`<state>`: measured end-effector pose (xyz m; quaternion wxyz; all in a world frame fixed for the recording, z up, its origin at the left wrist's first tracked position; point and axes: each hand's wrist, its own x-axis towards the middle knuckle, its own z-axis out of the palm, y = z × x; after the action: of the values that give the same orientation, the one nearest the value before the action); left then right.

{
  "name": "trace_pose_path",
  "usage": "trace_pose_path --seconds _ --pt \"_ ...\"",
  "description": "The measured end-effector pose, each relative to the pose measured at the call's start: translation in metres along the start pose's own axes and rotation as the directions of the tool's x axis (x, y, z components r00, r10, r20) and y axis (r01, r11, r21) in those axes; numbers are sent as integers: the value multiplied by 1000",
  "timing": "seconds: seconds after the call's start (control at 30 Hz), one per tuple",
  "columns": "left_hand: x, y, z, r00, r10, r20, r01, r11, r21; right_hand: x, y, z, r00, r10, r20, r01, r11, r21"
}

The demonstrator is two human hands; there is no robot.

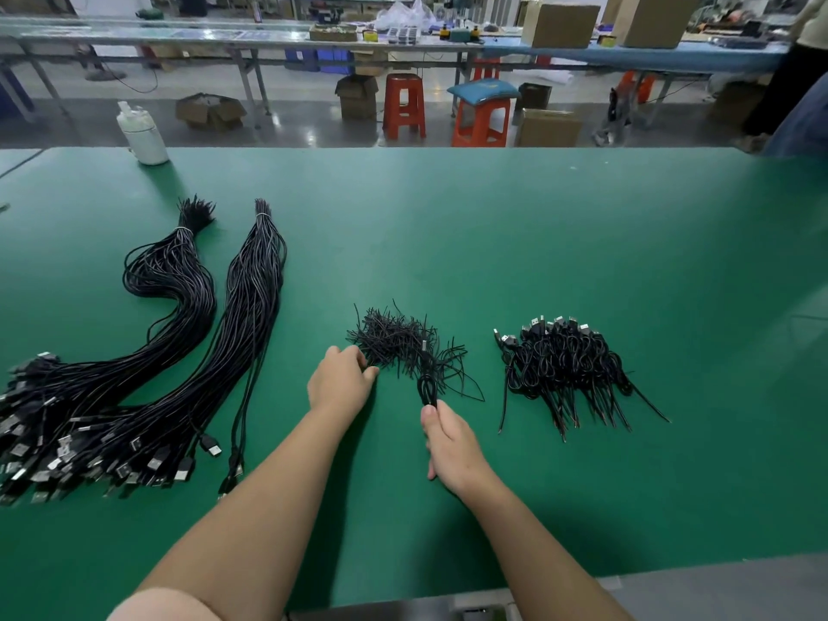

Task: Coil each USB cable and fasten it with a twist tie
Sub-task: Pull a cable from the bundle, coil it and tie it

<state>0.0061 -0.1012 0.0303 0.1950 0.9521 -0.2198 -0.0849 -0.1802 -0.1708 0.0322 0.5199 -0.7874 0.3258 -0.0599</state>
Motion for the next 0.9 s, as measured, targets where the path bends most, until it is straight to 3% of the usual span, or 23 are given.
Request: trace_pose_path --seconds 0.3,0.4,0.57,0.67,0.77,0.9 --pt "0 -12 -9 999 -21 28 21 1000 4 4 1 -2 998 -3 62 4 1000 -27" --pt "-11 -23 -14 1000 -17 1 17 995 98 5 3 -1 997 -8 75 10 1000 -28" --pt "-31 -36 -19 991 109 -80 -80 950 302 8 6 0 996 -19 92 20 1000 -14" --pt "-45 -41 -21 974 186 -131 -135 937 321 8 8 0 995 -17 101 18 1000 -10" --pt "-62 -41 -22 960 184 -209 -144 970 194 8 7 0 992 -27 121 32 999 -33" --pt "-73 -34 -20 962 192 -194 -229 954 -192 8 8 -1 986 -52 158 63 996 -66"
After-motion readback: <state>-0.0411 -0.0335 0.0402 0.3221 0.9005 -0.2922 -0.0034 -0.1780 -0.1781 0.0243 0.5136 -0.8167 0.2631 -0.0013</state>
